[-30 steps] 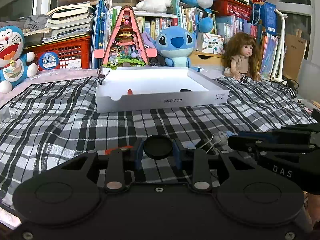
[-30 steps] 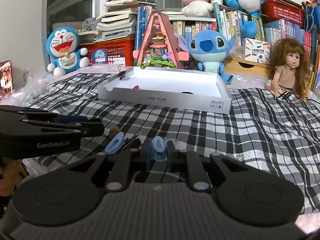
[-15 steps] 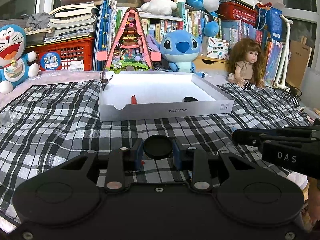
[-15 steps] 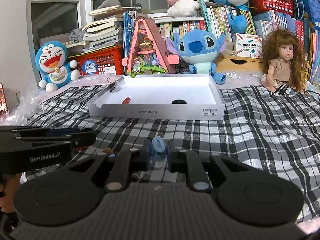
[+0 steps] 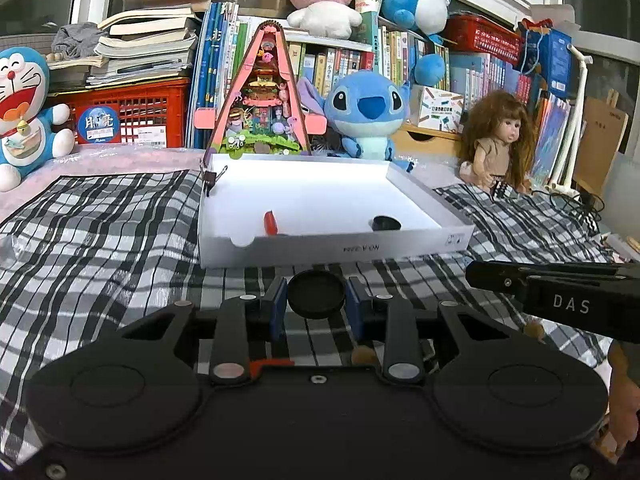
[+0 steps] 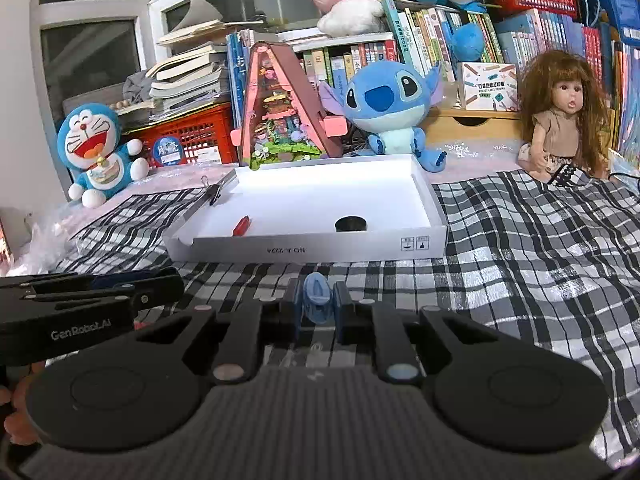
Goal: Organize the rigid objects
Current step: 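Carry the black cap and the blue piece over the white box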
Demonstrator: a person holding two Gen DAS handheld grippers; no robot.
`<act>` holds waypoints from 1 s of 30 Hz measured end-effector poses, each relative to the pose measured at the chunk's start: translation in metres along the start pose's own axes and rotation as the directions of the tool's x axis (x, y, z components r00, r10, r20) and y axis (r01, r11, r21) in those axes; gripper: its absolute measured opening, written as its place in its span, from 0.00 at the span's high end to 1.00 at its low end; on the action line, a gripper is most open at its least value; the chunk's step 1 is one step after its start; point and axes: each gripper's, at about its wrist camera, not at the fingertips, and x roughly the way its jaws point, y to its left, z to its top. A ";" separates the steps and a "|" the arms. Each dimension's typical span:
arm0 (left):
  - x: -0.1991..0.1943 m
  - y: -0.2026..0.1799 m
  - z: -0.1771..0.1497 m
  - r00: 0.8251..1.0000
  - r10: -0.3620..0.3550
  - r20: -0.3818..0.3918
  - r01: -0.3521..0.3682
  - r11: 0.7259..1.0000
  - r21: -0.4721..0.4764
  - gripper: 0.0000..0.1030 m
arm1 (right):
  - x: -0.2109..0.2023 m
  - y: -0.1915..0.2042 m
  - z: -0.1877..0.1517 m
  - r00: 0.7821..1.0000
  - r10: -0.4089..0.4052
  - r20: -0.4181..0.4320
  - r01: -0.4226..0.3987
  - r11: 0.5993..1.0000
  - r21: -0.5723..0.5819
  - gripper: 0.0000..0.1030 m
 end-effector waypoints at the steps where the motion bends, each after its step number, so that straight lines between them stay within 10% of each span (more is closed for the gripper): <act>1: 0.002 0.001 0.003 1.000 -0.003 0.002 0.003 1.000 -0.002 0.71 | 0.002 -0.001 0.003 1.000 -0.001 -0.002 0.001 1.000 0.006 0.80; 30: 0.138 0.046 0.109 0.989 0.016 -0.144 -0.038 0.987 -0.156 0.71 | 0.111 -0.033 0.092 0.987 0.020 -0.160 0.015 0.977 0.212 0.80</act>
